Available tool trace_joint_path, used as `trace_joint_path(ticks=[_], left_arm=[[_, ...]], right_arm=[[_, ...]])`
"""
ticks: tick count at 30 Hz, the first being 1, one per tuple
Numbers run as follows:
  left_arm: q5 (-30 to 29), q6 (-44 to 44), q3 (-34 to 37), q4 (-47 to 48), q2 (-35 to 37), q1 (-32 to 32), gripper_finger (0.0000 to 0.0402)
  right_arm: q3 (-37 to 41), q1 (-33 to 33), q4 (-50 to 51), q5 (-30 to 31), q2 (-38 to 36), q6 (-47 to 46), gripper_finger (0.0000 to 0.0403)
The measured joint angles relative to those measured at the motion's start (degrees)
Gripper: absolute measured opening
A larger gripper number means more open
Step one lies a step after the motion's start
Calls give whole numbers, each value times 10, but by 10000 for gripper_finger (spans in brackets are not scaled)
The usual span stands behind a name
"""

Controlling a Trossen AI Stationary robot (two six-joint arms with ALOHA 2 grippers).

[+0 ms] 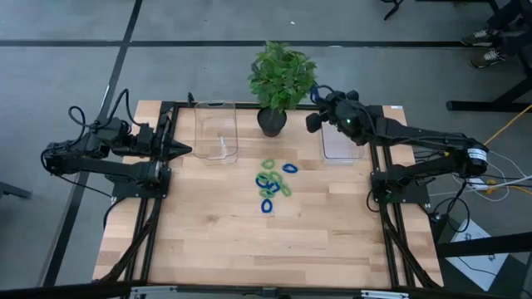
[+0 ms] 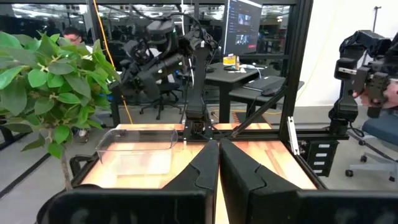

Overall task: Sort spring keychains
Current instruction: Put the blue spring keychain into the right transparent bin

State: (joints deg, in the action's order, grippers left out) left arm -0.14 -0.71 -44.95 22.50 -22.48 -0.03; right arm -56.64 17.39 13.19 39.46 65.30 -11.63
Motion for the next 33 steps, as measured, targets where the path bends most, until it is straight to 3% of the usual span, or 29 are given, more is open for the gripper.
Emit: trace_joint_path(ticks=[19,27,33], left_arm=[[0,0,0,0,0,0,12],[0,0,0,0,0,0,9],[0,0,0,0,0,0,12]], right_arm=[[0,3,213,0,0,-3,15],[0,3,314,-2,0,-60,15],[0,3,376,-37,0,-86,17]])
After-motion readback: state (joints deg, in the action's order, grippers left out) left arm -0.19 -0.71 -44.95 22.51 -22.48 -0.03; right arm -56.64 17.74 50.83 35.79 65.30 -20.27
